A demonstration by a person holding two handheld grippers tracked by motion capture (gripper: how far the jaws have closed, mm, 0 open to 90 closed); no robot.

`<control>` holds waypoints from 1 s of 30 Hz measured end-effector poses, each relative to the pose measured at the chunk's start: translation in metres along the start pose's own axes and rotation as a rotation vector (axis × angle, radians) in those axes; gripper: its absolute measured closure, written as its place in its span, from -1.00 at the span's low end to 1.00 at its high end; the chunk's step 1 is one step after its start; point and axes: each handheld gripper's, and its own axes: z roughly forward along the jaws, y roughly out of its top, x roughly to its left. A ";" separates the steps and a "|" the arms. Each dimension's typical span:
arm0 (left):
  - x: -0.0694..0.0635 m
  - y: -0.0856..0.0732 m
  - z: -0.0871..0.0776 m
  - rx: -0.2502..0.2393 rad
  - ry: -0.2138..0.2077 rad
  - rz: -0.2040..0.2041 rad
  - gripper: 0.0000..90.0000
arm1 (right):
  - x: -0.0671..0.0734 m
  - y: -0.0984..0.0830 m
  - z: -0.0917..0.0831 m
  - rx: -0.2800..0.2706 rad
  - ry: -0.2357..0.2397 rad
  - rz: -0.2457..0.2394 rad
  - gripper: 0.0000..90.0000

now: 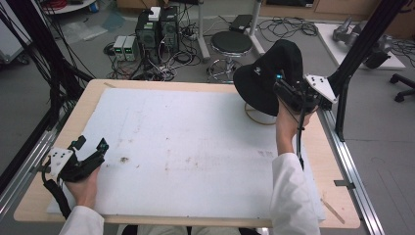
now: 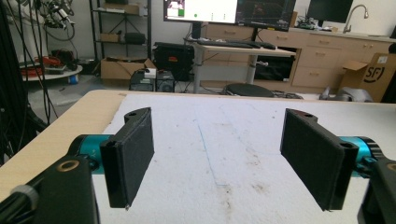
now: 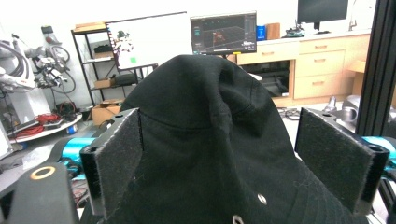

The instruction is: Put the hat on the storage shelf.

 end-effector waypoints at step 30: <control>-0.001 -0.001 0.002 0.002 -0.010 -0.016 -0.42 | -0.022 -0.042 -0.075 0.002 0.017 -0.081 -0.75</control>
